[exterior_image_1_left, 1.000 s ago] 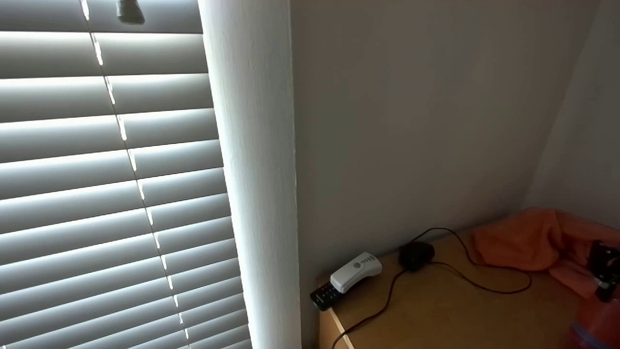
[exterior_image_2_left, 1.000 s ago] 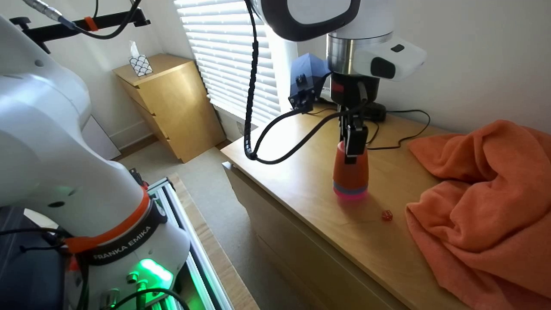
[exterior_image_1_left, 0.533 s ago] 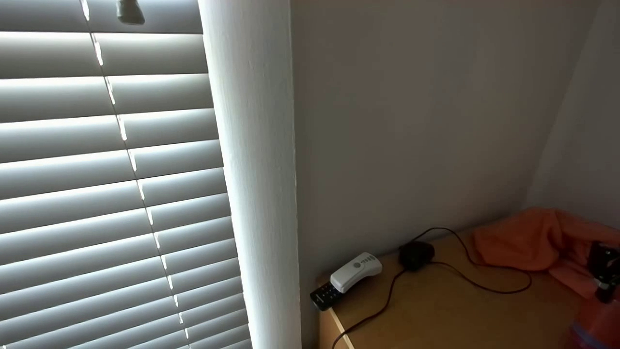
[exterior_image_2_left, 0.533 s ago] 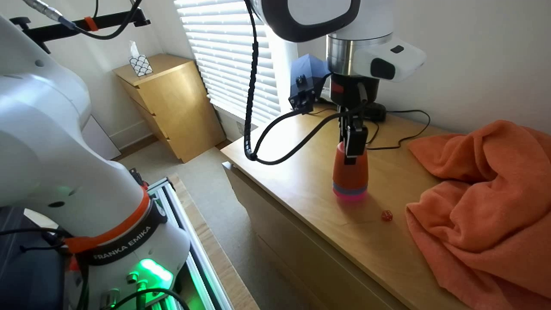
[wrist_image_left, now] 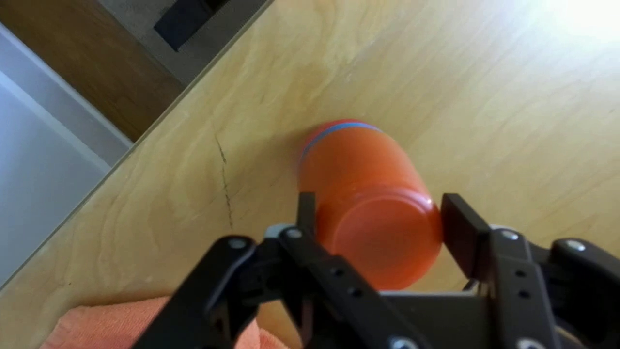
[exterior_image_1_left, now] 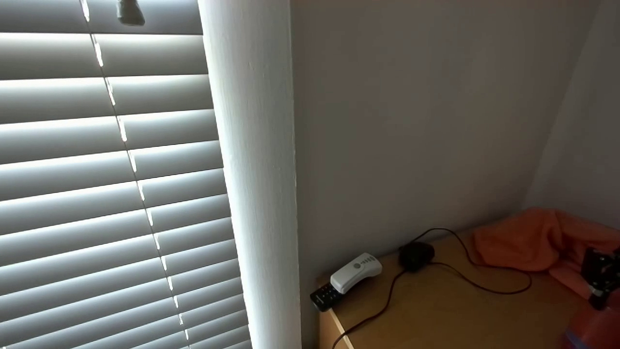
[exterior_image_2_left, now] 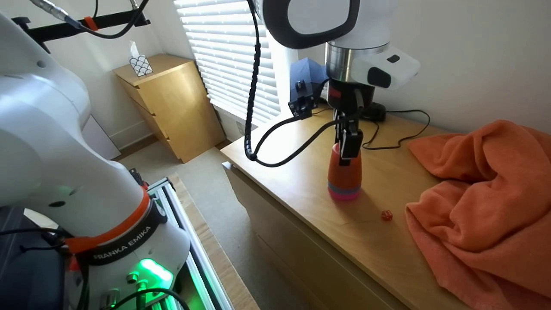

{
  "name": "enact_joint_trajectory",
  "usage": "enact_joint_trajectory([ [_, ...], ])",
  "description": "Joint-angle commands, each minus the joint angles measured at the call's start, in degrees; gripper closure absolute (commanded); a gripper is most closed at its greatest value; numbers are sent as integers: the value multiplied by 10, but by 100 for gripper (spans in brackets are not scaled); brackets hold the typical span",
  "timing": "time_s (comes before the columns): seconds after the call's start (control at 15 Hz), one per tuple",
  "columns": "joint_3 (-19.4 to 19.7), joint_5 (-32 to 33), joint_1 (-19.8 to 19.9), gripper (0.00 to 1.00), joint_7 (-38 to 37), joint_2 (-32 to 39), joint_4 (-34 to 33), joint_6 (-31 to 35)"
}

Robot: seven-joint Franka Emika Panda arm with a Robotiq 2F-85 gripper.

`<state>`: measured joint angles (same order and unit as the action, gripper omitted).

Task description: Remove the orange cup from the pile of cups and put it on the table upside down

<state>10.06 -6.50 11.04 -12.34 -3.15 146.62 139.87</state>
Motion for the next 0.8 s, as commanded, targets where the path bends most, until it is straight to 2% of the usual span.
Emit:
enact_joint_trajectory([
  [0.0,0,-2,-1,60,-5,-25,5,-24],
  [0.07,5,-63,-9,60,76,-27,-6,-74],
  [0.13,-4,63,9,60,-65,-37,19,31],
  [0.2,5,-40,-5,60,59,-33,-6,-71],
  [0.27,-6,82,12,60,-80,-45,18,31],
  [0.33,-2,38,5,60,-28,-44,5,-25],
  [0.4,-3,65,9,60,-53,-40,2,-9],
  [0.47,-10,130,21,60,-123,-41,12,42],
  [0.53,-4,96,13,60,-83,-33,-1,8],
  [0.6,-2,86,11,60,-78,-28,-2,6],
  [0.67,-6,137,21,60,-127,-29,3,32],
  [0.73,-4,124,17,60,-113,-30,1,18],
])
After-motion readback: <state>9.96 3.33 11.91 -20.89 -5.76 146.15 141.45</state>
